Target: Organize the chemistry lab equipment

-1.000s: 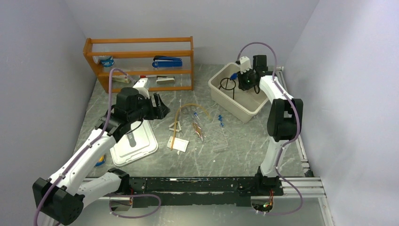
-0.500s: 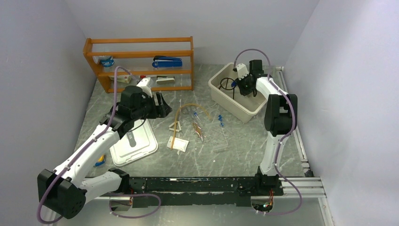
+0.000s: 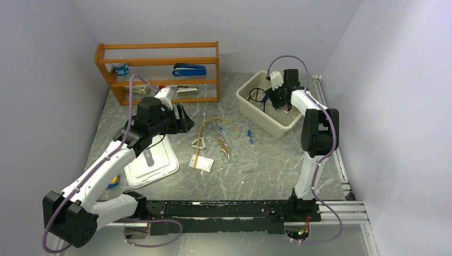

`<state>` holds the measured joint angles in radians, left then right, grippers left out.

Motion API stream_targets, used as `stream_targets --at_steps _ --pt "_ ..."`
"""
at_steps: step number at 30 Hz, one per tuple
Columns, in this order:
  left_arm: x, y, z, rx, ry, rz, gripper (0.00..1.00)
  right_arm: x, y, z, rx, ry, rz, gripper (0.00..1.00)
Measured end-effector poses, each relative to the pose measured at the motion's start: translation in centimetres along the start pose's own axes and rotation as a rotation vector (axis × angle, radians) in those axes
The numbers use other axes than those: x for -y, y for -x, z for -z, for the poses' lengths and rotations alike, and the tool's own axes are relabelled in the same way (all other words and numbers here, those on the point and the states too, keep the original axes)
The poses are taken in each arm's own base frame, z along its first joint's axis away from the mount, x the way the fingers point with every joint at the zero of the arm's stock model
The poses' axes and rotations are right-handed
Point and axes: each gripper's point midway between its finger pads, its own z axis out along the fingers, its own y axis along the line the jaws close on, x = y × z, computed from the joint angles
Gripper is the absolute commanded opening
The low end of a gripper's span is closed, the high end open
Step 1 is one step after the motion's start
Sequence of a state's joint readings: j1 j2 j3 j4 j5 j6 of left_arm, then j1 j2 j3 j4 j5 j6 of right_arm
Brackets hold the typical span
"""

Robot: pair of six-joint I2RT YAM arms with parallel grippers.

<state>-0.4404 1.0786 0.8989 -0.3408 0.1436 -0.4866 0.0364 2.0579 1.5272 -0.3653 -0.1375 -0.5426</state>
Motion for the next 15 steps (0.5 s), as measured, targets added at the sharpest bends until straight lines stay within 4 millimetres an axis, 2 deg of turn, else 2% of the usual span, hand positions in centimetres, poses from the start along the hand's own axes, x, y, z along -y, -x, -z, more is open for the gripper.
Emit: stream_targets --at_steps 2,5,10,13,15 --pt "0.0 0.0 0.1 0.002 0.003 0.000 0.75 0.0 0.6 1.1 0.024 -0.005 -0.018 0.57" --pt "-0.2 0.1 0.3 0.010 0.014 0.000 0.81 0.7 2.9 3.9 0.090 -0.044 -0.052 0.57" --pt "-0.9 -0.3 0.5 -0.001 0.044 0.003 0.90 2.7 7.3 10.6 0.232 -0.155 -0.121 0.59" --pt "-1.5 -1.0 0.5 -0.023 0.069 0.006 0.95 3.1 9.5 14.8 0.312 -0.213 -0.180 0.60" --pt "-1.7 -1.2 0.5 -0.027 0.081 0.007 0.95 2.7 10.6 16.8 0.352 -0.235 -0.226 0.61"
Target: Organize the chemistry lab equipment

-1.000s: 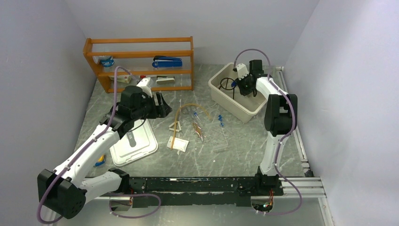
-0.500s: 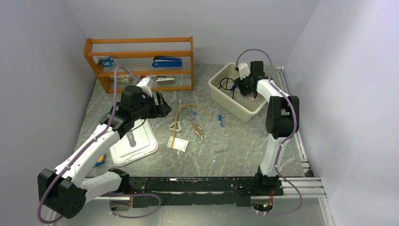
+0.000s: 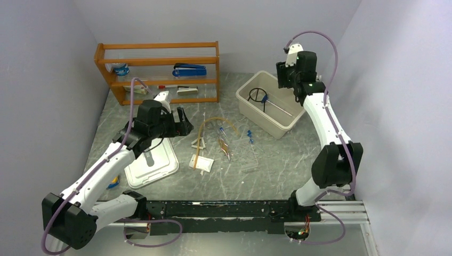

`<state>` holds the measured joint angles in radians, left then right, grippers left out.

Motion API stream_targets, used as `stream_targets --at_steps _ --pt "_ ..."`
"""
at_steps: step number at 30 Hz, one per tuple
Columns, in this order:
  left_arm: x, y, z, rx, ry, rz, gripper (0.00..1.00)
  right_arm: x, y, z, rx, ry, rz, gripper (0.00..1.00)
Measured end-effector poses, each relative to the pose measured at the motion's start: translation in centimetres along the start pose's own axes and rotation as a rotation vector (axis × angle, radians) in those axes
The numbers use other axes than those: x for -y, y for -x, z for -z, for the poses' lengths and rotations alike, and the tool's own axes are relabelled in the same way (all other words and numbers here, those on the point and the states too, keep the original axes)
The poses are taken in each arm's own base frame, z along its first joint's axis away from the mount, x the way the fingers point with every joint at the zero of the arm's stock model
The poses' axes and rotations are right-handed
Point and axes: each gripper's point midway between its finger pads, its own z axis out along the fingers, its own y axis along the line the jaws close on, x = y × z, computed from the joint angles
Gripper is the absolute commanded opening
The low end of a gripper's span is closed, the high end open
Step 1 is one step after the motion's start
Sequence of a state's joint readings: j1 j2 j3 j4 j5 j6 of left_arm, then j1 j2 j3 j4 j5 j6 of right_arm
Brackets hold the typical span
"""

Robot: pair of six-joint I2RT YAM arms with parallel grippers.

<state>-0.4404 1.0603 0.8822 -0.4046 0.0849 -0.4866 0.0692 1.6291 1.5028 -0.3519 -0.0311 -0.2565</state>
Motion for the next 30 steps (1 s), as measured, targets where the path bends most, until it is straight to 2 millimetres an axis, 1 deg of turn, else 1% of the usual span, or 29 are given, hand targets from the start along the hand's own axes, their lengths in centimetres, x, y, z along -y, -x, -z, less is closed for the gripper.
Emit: stream_targets --at_steps 2,4,5,6,8,9,11,12,14,16,17,19,22,25,27,28,30 --pt "-0.3 -0.1 0.0 -0.001 0.016 0.001 0.94 -1.3 1.1 1.2 0.019 -0.010 -0.056 0.60" --pt "-0.7 -0.2 0.0 0.001 0.029 0.002 0.93 -3.7 1.9 1.8 0.024 -0.009 -0.112 0.59" --pt "-0.8 -0.3 0.0 0.003 0.035 0.002 0.92 -5.5 2.2 2.0 0.024 0.003 -0.140 0.58" --pt "-1.0 -0.4 0.1 0.004 0.042 0.004 0.92 -7.7 2.3 2.2 0.022 0.021 -0.171 0.57" --pt "-1.4 -0.4 0.5 0.020 0.060 0.005 0.92 -12.6 1.9 2.7 0.004 0.078 -0.230 0.56" --pt "-1.6 -0.2 0.8 0.031 0.072 0.006 0.92 -15.6 1.1 3.1 -0.017 0.116 -0.266 0.55" --pt "-1.9 0.3 1.6 0.067 0.091 0.007 0.92 -19.7 -0.7 3.8 -0.055 0.164 -0.324 0.55" --pt "-2.0 0.6 2.0 0.088 0.097 0.007 0.92 -21.8 -2.1 4.2 -0.079 0.184 -0.360 0.55" --pt "-2.1 1.3 2.8 0.129 0.108 0.008 0.91 -24.9 -4.5 4.8 -0.119 0.205 -0.401 0.56" --pt "-2.3 1.6 3.3 0.156 0.116 0.008 0.91 -27.5 -6.3 5.0 -0.157 0.222 -0.429 0.57" --pt "-2.4 1.8 3.5 0.165 0.121 0.009 0.91 -29.1 -6.9 4.7 -0.168 0.237 -0.445 0.58" --pt "-2.6 1.8 3.6 0.174 0.129 0.009 0.90 -31.2 -7.6 3.8 -0.182 0.258 -0.464 0.59" --pt "-3.0 1.5 3.4 0.168 0.145 0.007 0.90 -34.2 -9.4 1.7 -0.230 0.272 -0.469 0.60" --pt "-3.3 1.3 3.3 0.159 0.162 0.002 0.89 -36.4 -10.5 0.1 -0.267 0.270 -0.467 0.59" --pt "-3.5 1.3 3.2 0.158 0.170 0.001 0.89 -37.7 -10.9 -0.4 -0.282 0.274 -0.468 0.54" --pt "-3.6 1.3 3.2 0.159 0.174 0.001 0.89 -38.4 -11.1 -0.6 -0.288 0.278 -0.465 0.50" --pt "-3.7 1.4 3.3 0.165 0.182 0.002 0.88 -39.6 -11.2 -0.8 -0.297 0.287 -0.462 0.46"
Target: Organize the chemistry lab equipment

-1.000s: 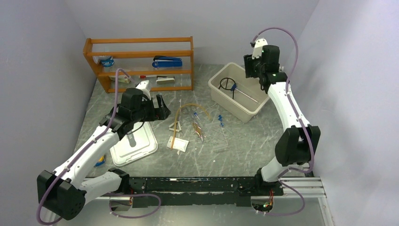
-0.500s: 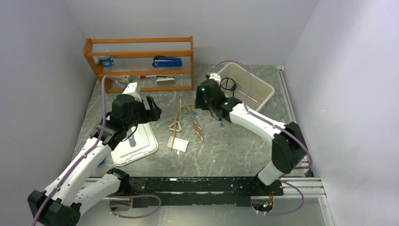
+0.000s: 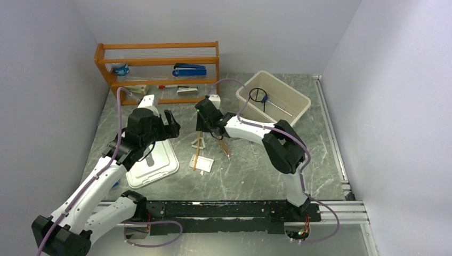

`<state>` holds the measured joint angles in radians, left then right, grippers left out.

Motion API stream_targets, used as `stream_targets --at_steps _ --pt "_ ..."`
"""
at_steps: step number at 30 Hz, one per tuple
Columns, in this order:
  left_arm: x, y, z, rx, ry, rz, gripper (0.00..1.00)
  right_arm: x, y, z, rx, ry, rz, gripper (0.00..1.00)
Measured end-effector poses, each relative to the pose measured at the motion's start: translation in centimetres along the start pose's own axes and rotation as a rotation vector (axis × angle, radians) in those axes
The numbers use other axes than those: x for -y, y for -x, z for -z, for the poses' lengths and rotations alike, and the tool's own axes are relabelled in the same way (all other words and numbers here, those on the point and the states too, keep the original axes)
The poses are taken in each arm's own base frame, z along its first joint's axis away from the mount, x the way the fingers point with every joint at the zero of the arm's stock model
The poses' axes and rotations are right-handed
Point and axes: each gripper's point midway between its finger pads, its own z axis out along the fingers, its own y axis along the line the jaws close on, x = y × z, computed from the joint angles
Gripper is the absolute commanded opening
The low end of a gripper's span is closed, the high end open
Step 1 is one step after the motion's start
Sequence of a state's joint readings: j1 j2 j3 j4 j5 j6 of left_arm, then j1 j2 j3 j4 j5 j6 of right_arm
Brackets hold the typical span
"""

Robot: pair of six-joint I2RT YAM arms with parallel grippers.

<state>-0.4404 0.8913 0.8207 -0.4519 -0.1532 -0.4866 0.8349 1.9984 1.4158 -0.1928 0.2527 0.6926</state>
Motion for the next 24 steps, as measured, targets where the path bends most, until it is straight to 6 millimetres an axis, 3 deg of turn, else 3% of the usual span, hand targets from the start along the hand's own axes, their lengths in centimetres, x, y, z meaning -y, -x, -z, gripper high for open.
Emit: stream_targets --at_steps 4,14,17,24 --pt "-0.4 0.1 0.1 0.012 0.019 0.000 0.87 -1.3 -0.9 -1.4 -0.022 -0.002 0.000 0.45" --pt "-0.9 0.1 0.0 0.022 0.045 0.000 0.87 -1.0 -1.7 -4.5 -0.059 -0.075 -0.012 0.42" --pt "-1.0 0.2 0.0 0.022 0.048 0.000 0.87 -0.5 -2.2 -5.2 -0.066 -0.104 -0.012 0.35" --pt "-1.0 0.2 0.0 0.023 0.049 0.000 0.86 -0.4 -1.9 -5.6 -0.058 -0.118 -0.013 0.07"
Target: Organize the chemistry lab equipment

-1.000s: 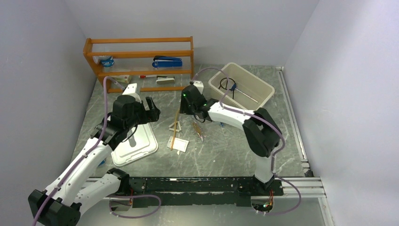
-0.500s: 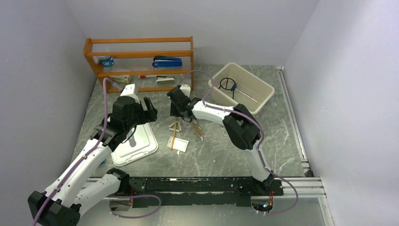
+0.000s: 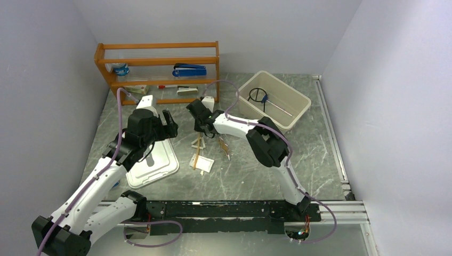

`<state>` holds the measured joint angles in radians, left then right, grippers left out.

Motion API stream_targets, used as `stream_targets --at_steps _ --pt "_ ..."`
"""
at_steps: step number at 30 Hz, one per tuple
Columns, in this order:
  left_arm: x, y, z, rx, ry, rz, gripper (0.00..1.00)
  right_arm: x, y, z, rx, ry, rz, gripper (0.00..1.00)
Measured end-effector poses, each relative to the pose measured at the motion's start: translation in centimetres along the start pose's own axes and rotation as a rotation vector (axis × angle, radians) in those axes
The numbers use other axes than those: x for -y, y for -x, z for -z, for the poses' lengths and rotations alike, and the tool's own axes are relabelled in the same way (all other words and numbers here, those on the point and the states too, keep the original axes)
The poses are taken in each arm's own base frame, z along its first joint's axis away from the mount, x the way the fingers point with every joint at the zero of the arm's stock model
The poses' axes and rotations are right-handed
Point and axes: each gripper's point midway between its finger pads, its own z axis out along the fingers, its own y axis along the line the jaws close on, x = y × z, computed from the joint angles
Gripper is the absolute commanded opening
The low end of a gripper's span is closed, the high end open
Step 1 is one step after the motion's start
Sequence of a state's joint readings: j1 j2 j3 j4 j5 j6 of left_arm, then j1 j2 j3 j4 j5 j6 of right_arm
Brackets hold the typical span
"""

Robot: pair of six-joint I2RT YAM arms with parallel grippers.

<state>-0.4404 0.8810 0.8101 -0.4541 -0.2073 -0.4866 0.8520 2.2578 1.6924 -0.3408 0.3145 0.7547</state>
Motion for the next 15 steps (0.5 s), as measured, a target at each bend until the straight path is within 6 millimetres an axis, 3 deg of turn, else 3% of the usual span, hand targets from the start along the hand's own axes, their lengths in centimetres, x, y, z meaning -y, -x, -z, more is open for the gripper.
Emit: stream_targets --at_steps 4,7,10,15 --pt "0.0 0.0 0.0 -0.001 0.002 0.000 0.87 0.5 0.0 0.6 0.018 0.005 0.007 0.00" --pt "-0.1 0.0 0.0 0.002 0.007 0.000 0.86 0.7 0.7 2.4 0.042 0.032 0.016 0.00" --pt "-0.3 0.0 0.1 0.003 0.013 -0.001 0.86 -0.4 3.1 5.9 0.104 0.114 0.015 0.00" --pt "-0.3 0.1 0.2 0.009 0.013 0.000 0.86 -3.8 10.2 15.1 0.293 0.317 0.004 0.00"
